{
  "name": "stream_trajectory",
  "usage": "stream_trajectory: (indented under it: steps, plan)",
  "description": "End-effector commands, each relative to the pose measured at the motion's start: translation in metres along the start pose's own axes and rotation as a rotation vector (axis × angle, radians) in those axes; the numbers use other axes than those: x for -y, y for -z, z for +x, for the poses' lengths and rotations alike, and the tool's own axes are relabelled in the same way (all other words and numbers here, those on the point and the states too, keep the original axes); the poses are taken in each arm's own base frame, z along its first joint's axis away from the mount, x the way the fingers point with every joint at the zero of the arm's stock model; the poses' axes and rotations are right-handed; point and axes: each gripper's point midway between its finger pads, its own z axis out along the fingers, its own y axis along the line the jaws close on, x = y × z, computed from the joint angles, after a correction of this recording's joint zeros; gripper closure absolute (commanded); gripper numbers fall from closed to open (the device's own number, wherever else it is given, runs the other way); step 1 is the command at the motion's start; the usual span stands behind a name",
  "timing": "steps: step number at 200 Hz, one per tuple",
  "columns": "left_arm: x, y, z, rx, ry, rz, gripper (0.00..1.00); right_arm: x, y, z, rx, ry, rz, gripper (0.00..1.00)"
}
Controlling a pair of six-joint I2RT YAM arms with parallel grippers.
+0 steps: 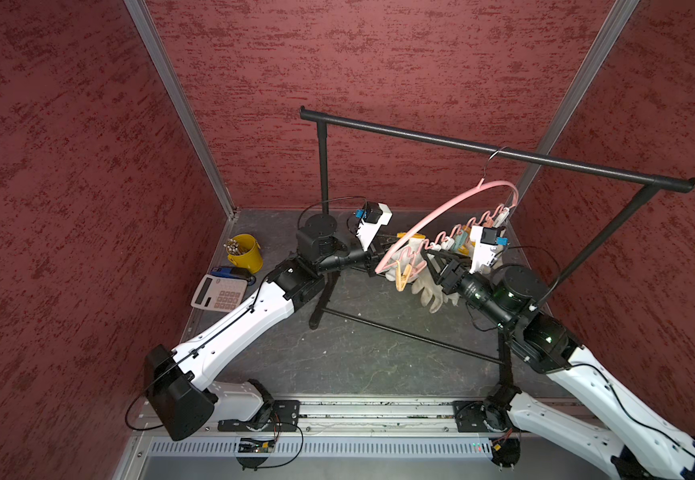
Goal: Clip the gloves onto a hanger to dry
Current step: Open the clamp at the hanger.
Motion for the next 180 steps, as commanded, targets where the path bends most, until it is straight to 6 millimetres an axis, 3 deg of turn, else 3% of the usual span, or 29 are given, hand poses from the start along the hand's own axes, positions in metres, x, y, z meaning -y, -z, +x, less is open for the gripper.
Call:
stream_trajectory:
  steps: [1, 46, 95, 141, 180]
  plan:
    - [0.004, -0.004, -0.022, 0.057, -0.022, 0.015, 1.00, -0.009, 0.002, -0.023, 0.073, 0.024, -0.009, 0.55]
    - [0.008, -0.006, -0.023, 0.056, -0.019, 0.025, 1.00, -0.007, 0.008, -0.029, 0.097, 0.039, 0.005, 0.57]
    - [0.010, -0.005, -0.018, 0.044, -0.012, 0.031, 1.00, -0.005, 0.015, -0.033, 0.114, 0.071, 0.021, 0.72]
    - [0.022, 0.001, 0.006, -0.018, 0.018, 0.087, 1.00, -0.004, 0.014, -0.033, 0.102, 0.110, 0.032, 0.80]
    - [0.045, 0.015, 0.043, -0.129, 0.056, 0.201, 1.00, -0.004, 0.014, -0.034, 0.083, 0.148, 0.043, 0.84]
